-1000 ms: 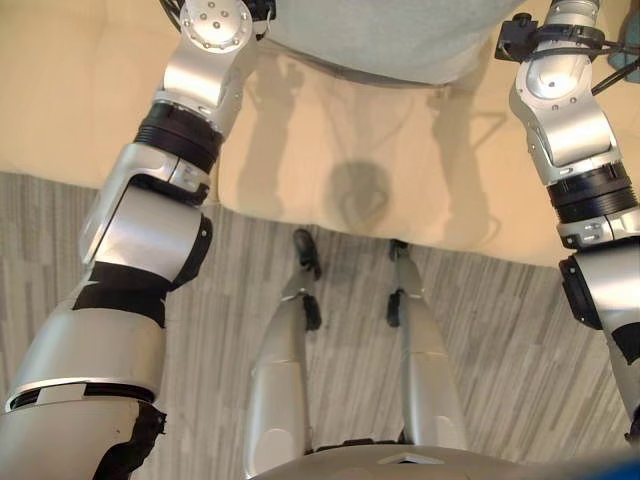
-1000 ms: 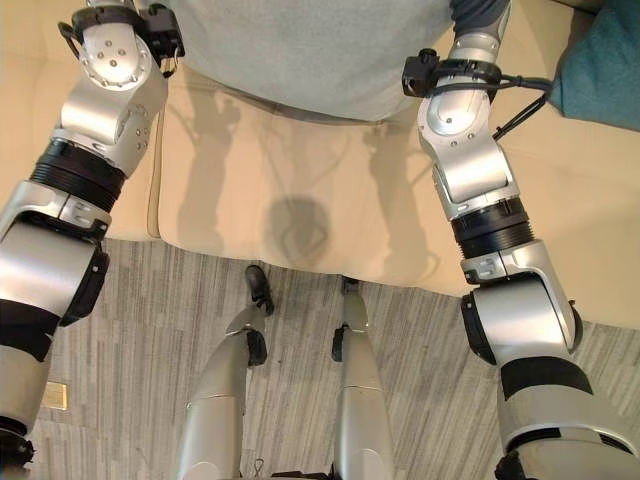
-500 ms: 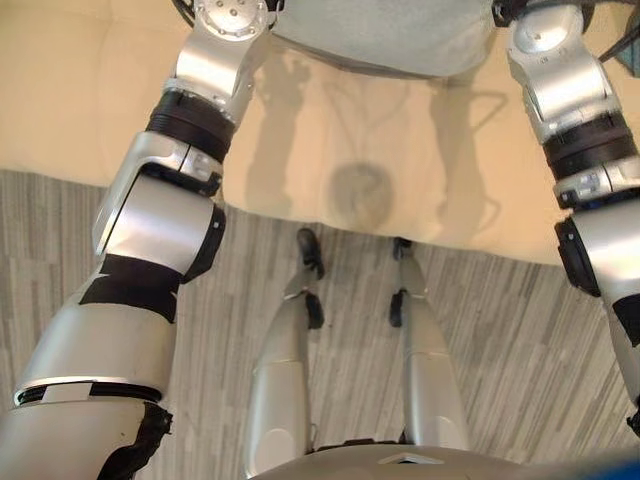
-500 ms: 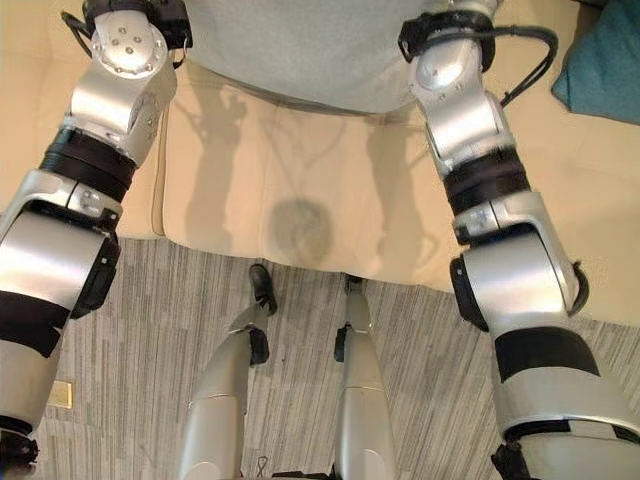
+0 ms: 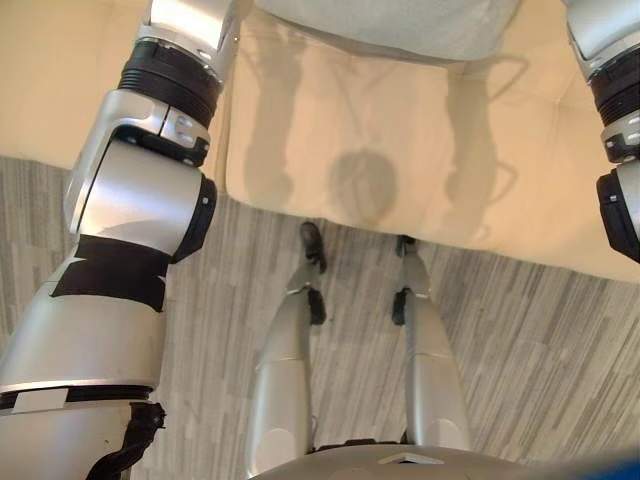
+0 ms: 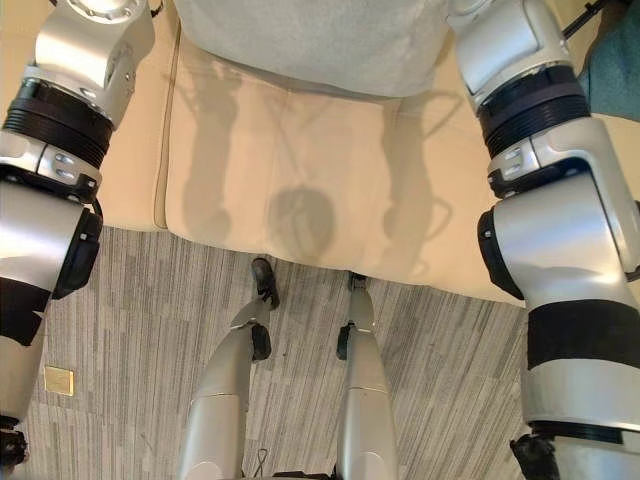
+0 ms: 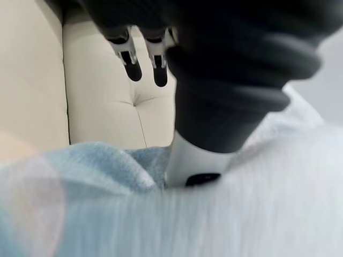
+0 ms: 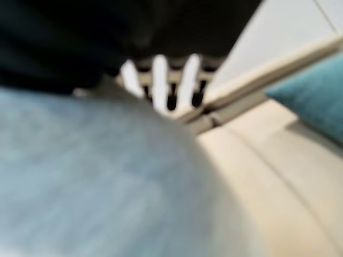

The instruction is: Pick up all the scattered cushions and arrange them neatly on the sofa.

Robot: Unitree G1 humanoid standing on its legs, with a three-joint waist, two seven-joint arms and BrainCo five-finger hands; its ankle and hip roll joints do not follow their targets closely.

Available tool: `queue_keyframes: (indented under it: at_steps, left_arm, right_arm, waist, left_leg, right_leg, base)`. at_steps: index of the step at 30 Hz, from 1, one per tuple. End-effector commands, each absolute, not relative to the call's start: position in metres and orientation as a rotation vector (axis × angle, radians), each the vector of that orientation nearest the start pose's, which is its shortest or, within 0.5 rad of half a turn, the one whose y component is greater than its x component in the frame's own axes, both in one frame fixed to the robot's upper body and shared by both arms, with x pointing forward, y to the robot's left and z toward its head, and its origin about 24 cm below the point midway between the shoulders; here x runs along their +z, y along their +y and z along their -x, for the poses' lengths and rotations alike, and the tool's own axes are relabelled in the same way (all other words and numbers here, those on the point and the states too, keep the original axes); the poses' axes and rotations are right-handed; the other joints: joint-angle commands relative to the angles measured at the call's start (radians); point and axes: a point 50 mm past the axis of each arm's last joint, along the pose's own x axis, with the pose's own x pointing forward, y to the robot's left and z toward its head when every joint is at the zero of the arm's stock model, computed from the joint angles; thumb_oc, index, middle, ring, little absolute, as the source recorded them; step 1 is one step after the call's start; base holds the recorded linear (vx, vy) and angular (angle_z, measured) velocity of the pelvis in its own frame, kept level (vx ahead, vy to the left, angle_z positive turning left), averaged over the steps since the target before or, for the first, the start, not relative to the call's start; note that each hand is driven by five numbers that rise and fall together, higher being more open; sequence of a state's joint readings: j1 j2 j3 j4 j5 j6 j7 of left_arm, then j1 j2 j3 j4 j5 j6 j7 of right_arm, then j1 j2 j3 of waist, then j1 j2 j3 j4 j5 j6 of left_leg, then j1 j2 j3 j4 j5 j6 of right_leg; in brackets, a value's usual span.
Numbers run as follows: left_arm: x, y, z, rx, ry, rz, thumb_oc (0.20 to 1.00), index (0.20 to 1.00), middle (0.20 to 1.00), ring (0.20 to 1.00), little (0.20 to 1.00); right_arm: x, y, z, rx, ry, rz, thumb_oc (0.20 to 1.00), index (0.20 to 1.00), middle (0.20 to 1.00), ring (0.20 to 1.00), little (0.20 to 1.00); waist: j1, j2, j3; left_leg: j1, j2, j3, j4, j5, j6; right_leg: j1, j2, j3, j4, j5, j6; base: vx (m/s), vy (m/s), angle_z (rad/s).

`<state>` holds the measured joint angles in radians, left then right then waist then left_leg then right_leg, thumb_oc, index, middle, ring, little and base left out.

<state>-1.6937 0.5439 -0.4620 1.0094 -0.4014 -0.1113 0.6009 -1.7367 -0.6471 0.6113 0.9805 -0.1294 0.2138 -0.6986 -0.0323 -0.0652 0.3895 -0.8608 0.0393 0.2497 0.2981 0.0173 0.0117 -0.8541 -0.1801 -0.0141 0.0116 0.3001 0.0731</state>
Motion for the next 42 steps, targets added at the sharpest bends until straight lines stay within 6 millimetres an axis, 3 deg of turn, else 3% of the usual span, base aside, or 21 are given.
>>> queue_keyframes:
  at_steps: [1, 4, 5, 9, 10, 13, 15, 16, 18, 23, 24, 25, 27, 29, 30, 33, 34, 35, 36, 41, 42]
  left_arm:
    - [0.474, 0.188, -0.347, 0.508, -0.968, -0.106, 1.000, 1.000, 1.000, 1.000, 1.000]
    - [0.478, 0.243, -0.332, 0.635, -0.970, -0.102, 1.000, 1.000, 1.000, 1.000, 1.000]
    - [0.478, 0.244, -0.331, 0.635, -0.971, -0.102, 1.000, 1.000, 1.000, 1.000, 1.000]
    - [0.469, 0.299, -0.315, 0.773, -0.938, -0.128, 1.000, 1.000, 1.000, 1.000, 1.000]
    - [0.469, 0.299, -0.315, 0.772, -0.937, -0.128, 1.000, 1.000, 1.000, 1.000, 1.000]
    - [0.449, 0.343, -0.298, 0.886, -0.904, -0.162, 1.000, 1.000, 1.000, 1.000, 1.000]
    - [0.432, 0.360, -0.292, 0.911, -0.902, -0.167, 1.000, 1.000, 1.000, 1.000, 1.000]
    - [0.413, 0.368, -0.290, 0.909, -0.896, -0.180, 1.000, 1.000, 1.000, 1.000, 1.000]
    - [0.406, 0.369, -0.291, 0.907, -0.884, -0.188, 1.000, 1.000, 1.000, 1.000, 1.000]
    - [0.308, 0.376, -0.285, 0.799, -0.789, -0.199, 1.000, 1.000, 1.000, 1.000, 1.000]
    - [0.304, 0.376, -0.284, 0.795, -0.782, -0.202, 1.000, 1.000, 1.000, 1.000, 1.000]
    - [0.263, 0.377, -0.282, 0.751, -0.691, -0.192, 1.000, 1.000, 1.000, 1.000, 1.000]
    - [0.209, 0.375, -0.275, 0.729, -0.539, -0.196, 1.000, 1.000, 1.000, 1.000, 1.000]
    - [0.191, 0.375, -0.267, 0.713, -0.490, -0.213, 1.000, 1.000, 1.000, 1.000, 1.000]
    - [0.136, 0.365, -0.255, 0.669, -0.316, -0.206, 1.000, 1.000, 1.000, 1.000, 1.000]
    - [0.071, 0.354, -0.234, 0.623, -0.083, -0.198, 1.000, 1.000, 1.000, 1.000, 1.000]
    - [0.070, 0.354, -0.234, 0.622, -0.082, -0.199, 1.000, 1.000, 1.000, 1.000, 1.000]
    - [0.036, 0.344, -0.225, 0.587, 0.053, -0.192, 1.000, 1.000, 1.000, 1.000, 1.000]
    - [0.020, 0.340, -0.219, 0.568, 0.120, -0.188, 1.000, 1.000, 1.000, 1.000, 1.000]
    - [-0.051, 0.322, -0.186, 0.503, 0.463, -0.295, 1.000, 1.000, 1.000, 1.000, 1.000]
    - [-0.051, 0.322, -0.186, 0.503, 0.463, -0.295, 1.000, 1.000, 1.000, 1.000, 1.000]
  right_arm:
    - [0.476, -0.190, -0.346, -0.953, -0.869, 0.914, 1.000, 1.000, 1.000, 1.000, 1.000]
    - [0.482, -0.225, -0.336, -1.022, -0.834, 0.916, 1.000, 1.000, 1.000, 1.000, 1.000]
    - [0.482, -0.225, -0.336, -1.021, -0.835, 0.916, 1.000, 1.000, 1.000, 1.000, 1.000]
    - [0.482, -0.263, -0.322, -1.083, -0.808, 0.873, 1.000, 1.000, 1.000, 1.000, 1.000]
    - [0.481, -0.263, -0.322, -1.083, -0.807, 0.873, 1.000, 1.000, 1.000, 1.000, 1.000]
    - [0.475, -0.293, -0.308, -1.118, -0.811, 0.841, 1.000, 1.000, 1.000, 1.000, 1.000]
    - [0.466, -0.307, -0.300, -1.109, -0.839, 0.820, 1.000, 1.000, 1.000, 1.000, 1.000]
    - [0.447, -0.318, -0.297, -1.076, -0.840, 0.820, 1.000, 1.000, 1.000, 1.000, 1.000]
    - [0.439, -0.320, -0.299, -1.069, -0.829, 0.826, 1.000, 1.000, 1.000, 1.000, 1.000]
    - [0.318, -0.351, -0.297, -0.820, -0.642, 0.827, 1.000, 1.000, 1.000, 1.000, 1.000]
    - [0.314, -0.352, -0.295, -0.816, -0.635, 0.830, 1.000, 1.000, 1.000, 1.000, 1.000]
    - [0.264, -0.361, -0.294, -0.744, -0.492, 0.794, 1.000, 1.000, 1.000, 1.000, 1.000]
    - [0.215, -0.364, -0.283, -0.670, -0.377, 0.721, 1.000, 1.000, 1.000, 1.000, 1.000]
    - [0.195, -0.364, -0.277, -0.642, -0.318, 0.737, 1.000, 1.000, 1.000, 1.000, 1.000]
    - [0.152, -0.358, -0.269, -0.573, -0.206, 0.693, 1.000, 1.000, 1.000, 1.000, 1.000]
    - [0.108, -0.346, -0.254, -0.452, -0.073, 0.710, 1.000, 1.000, 1.000, 1.000, 1.000]
    - [0.107, -0.346, -0.254, -0.452, -0.071, 0.711, 1.000, 1.000, 1.000, 1.000, 1.000]
    - [0.085, -0.335, -0.252, -0.382, -0.013, 0.705, 1.000, 1.000, 1.000, 1.000, 1.000]
    - [0.074, -0.332, -0.248, -0.347, 0.030, 0.720, 1.000, 1.000, 1.000, 1.000, 1.000]
    - [0.007, -0.299, -0.237, -0.157, 0.233, 0.698, 1.000, 1.000, 1.000, 1.000, 1.000]
    - [0.007, -0.299, -0.237, -0.157, 0.233, 0.698, 1.000, 1.000, 1.000, 1.000, 1.000]
  waist:
    - [0.012, 0.038, -0.042]
    - [0.019, 0.041, -0.047]
    - [0.018, 0.041, -0.046]
    - [0.024, 0.045, -0.052]
    - [0.024, 0.046, -0.052]
    - [0.027, 0.045, -0.053]
    - [0.026, 0.044, -0.053]
    - [0.024, 0.044, -0.054]
    - [0.023, 0.043, -0.064]
    - [0.013, 0.029, -0.086]
    - [0.013, 0.028, -0.091]
    - [0.018, 0.023, -0.100]
    - [0.019, 0.017, -0.112]
    - [0.024, 0.014, -0.119]
    - [0.037, 0.010, -0.125]
    - [0.042, 0.008, -0.148]
    - [0.042, 0.009, -0.147]
    - [0.047, 0.009, -0.163]
    - [0.048, 0.011, -0.168]
    - [0.064, 0.019, -0.188]
    - [0.064, 0.019, -0.187]
  left_leg:
    - [0.075, -0.061, -0.105, -0.152, -0.015, -0.061]
    - [0.078, -0.058, -0.103, -0.148, -0.017, -0.064]
    - [0.078, -0.058, -0.103, -0.147, -0.017, -0.064]
    - [0.088, -0.053, -0.101, -0.140, -0.022, -0.068]
    - [0.089, -0.053, -0.101, -0.139, -0.022, -0.068]
    - [0.102, -0.047, -0.100, -0.130, -0.030, -0.069]
    - [0.114, -0.044, -0.100, -0.128, -0.035, -0.071]
    - [0.129, -0.041, -0.100, -0.128, -0.038, -0.071]
    - [0.134, -0.041, -0.100, -0.130, -0.038, -0.071]
    - [0.229, -0.039, -0.102, -0.155, -0.040, -0.071]
    - [0.233, -0.040, -0.102, -0.156, -0.040, -0.071]
    - [0.269, -0.042, -0.107, -0.150, -0.051, -0.070]
    - [0.322, -0.044, -0.114, -0.144, -0.062, -0.068]
    - [0.348, -0.042, -0.118, -0.145, -0.067, -0.068]
    - [0.409, -0.044, -0.131, -0.145, -0.078, -0.062]
    - [0.490, -0.035, -0.146, -0.172, -0.071, -0.059]
    - [0.495, -0.035, -0.147, -0.174, -0.070, -0.060]
    - [0.540, -0.027, -0.153, -0.196, -0.063, -0.060]
    - [0.560, -0.024, -0.164, -0.209, -0.055, -0.059]
    - [0.649, 0.007, -0.196, -0.230, -0.043, -0.065]
    - [0.650, 0.007, -0.196, -0.230, -0.042, -0.065]
  right_leg:
    - [0.151, -0.071, -0.095, 0.008, -0.103, 0.162]
    - [0.157, -0.073, -0.100, 0.005, -0.105, 0.163]
    - [0.158, -0.073, -0.100, 0.005, -0.105, 0.162]
    - [0.171, -0.077, -0.102, 0.006, -0.110, 0.162]
    - [0.172, -0.077, -0.102, 0.006, -0.110, 0.162]
    - [0.183, -0.078, -0.105, 0.009, -0.115, 0.159]
    - [0.193, -0.076, -0.108, 0.011, -0.118, 0.157]
    - [0.208, -0.076, -0.110, 0.011, -0.122, 0.156]
    - [0.214, -0.076, -0.112, 0.010, -0.122, 0.155]
    - [0.298, -0.074, -0.124, 0.006, -0.140, 0.149]
    - [0.303, -0.074, -0.125, 0.005, -0.141, 0.149]
    - [0.341, -0.075, -0.128, 0.011, -0.156, 0.147]
    - [0.394, -0.077, -0.140, 0.017, -0.171, 0.142]
    - [0.422, -0.076, -0.146, 0.019, -0.179, 0.141]
    - [0.482, -0.078, -0.163, 0.025, -0.200, 0.137]
    - [0.559, -0.069, -0.175, 0.031, -0.225, 0.127]
    - [0.563, -0.069, -0.176, 0.030, -0.225, 0.127]
    - [0.599, -0.062, -0.181, 0.039, -0.245, 0.119]
    - [0.619, -0.061, -0.191, 0.045, -0.257, 0.115]
    - [0.700, -0.037, -0.217, 0.105, -0.333, 0.090]
    - [0.701, -0.037, -0.217, 0.105, -0.333, 0.090]
  base:
    - [0.00, 0.000, 0.00]
    - [0.00, 0.000, 0.00]
    - [0.00, 0.000, 0.00]
    - [0.00, 0.000, 0.00]
    - [0.00, 0.000, 0.00]
    - [0.01, 0.004, 0.03]
    - [0.01, -0.014, 0.04]
    - [0.01, -0.025, 0.05]
    - [0.01, -0.013, 0.06]
    - [0.03, -0.044, 0.05]
    - [0.06, -0.072, 0.00]
    - [0.06, -0.063, -0.02]
    - [0.08, -0.067, -0.02]
    - [0.08, -0.054, -0.01]
    - [0.12, -0.071, 0.01]
    - [0.09, -0.062, 0.04]
    - [0.06, -0.087, 0.08]
    - [0.04, -0.091, 0.21]
    - [0.02, -0.128, 0.25]
    - [-0.03, -0.114, 0.32]
    - [0.00, -0.146, 0.18]
